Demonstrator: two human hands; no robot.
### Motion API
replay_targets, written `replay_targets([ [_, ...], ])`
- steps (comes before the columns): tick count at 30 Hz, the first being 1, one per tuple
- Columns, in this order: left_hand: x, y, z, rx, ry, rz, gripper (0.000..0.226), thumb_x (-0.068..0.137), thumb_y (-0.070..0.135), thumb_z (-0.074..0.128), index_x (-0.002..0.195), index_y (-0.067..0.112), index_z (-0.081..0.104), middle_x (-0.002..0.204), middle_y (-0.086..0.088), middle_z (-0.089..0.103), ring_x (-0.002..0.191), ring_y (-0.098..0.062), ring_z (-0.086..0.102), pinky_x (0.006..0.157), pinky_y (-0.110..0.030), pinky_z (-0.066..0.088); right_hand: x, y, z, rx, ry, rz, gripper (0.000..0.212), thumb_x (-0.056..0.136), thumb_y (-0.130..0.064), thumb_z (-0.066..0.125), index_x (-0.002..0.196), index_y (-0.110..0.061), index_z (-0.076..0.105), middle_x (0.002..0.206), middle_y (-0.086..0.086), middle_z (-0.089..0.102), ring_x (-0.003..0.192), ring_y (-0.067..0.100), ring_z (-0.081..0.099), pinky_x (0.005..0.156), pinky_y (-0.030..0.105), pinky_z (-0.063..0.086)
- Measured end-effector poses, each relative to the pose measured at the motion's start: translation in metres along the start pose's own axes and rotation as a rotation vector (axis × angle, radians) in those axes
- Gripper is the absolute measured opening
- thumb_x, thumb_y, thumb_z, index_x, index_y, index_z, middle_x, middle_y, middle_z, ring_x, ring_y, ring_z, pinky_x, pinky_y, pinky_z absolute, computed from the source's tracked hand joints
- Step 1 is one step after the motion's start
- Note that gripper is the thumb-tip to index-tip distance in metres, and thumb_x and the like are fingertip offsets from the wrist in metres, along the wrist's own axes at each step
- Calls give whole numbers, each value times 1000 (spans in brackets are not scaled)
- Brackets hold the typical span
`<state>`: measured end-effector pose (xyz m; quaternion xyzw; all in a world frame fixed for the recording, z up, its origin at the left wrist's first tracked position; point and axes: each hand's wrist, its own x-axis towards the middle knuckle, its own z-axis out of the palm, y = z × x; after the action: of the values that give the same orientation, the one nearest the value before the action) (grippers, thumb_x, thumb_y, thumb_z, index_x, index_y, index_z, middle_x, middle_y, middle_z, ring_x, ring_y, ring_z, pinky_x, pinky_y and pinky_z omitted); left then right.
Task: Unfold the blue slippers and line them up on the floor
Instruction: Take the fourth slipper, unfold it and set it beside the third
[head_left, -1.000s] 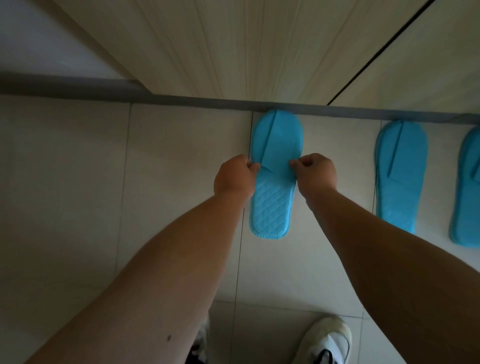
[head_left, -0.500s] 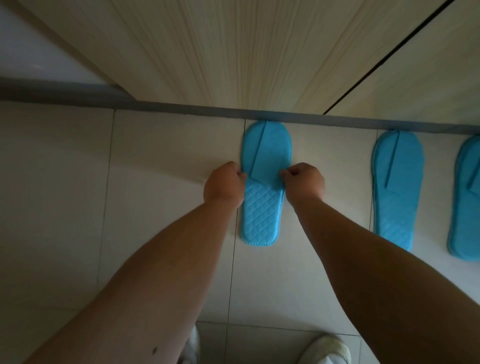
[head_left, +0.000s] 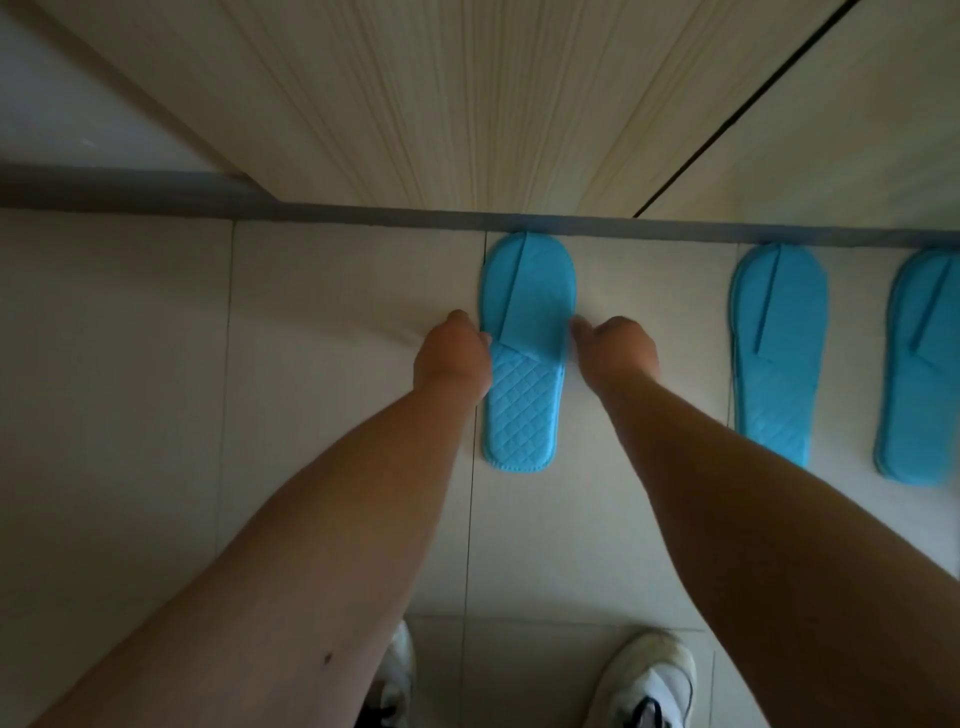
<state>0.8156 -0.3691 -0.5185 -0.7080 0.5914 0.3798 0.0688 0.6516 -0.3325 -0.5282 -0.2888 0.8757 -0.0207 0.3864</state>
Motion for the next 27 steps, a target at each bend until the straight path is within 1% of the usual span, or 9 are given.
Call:
replay_targets([
  [2,-16,6,-14,21,-12,14,27,97,27,44,111,5,53,107,-15,63,97,-31,60,75,-36,45,-17,2,-16,-15,16,-6,49,93,-55,43,91,-10,60,79,5,61,65,20,53,51,27,32],
  [5,-48,15,-45,39,-33,50,29,98,27,42,115,6,52,110,-15,62,98,-29,59,74,-34,44,-55,2,-45,4,46,-72,44,96,-50,42,72,-14,52,64,1,52,56,15,48,47,26,27],
  [8,-89,24,-84,56,-89,94,34,97,30,42,120,6,50,117,-16,59,103,-30,58,79,-35,46,-105,-2,-77,-5,33,-135,41,95,-48,43,67,-18,47,63,0,50,60,19,49,48,27,28],
  [10,-121,31,-113,120,-119,125,38,97,34,42,123,8,49,121,-15,56,106,-31,56,87,-39,48,-142,-7,-98,-81,35,-191,36,95,-49,44,86,-18,58,82,1,58,77,22,56,57,27,37],
  [11,-137,36,-127,192,-125,163,38,97,35,41,124,8,49,121,-15,55,107,-32,55,89,-42,48,-162,-10,-109,-136,53,-233,39,95,-49,45,104,-16,62,99,4,61,90,24,57,67,29,42],
  [13,-170,46,-155,386,-118,291,37,97,33,38,124,9,49,121,-14,54,106,-31,53,88,-43,47,-199,-16,-132,-244,113,-320,47,95,-49,45,126,-15,57,123,7,56,110,26,52,85,39,45],
  [15,-200,57,-179,547,-82,441,37,97,33,37,124,10,48,121,-13,54,107,-30,52,85,-41,44,-233,-22,-153,-320,185,-407,49,95,-49,45,130,-15,53,129,8,53,118,28,47,94,43,42],
  [18,-237,73,-207,643,-25,601,41,95,37,39,127,11,44,125,-11,52,112,-30,49,90,-41,41,-272,-22,-183,-365,258,-449,50,94,-48,46,132,-16,51,136,8,50,126,28,43,102,45,38],
  [27,-312,114,-218,745,-19,789,60,94,43,37,143,10,28,151,-13,33,139,-30,28,110,-46,26,-353,49,-235,-319,312,-198,61,96,-56,32,144,-19,34,155,9,31,144,30,20,115,47,18],
])
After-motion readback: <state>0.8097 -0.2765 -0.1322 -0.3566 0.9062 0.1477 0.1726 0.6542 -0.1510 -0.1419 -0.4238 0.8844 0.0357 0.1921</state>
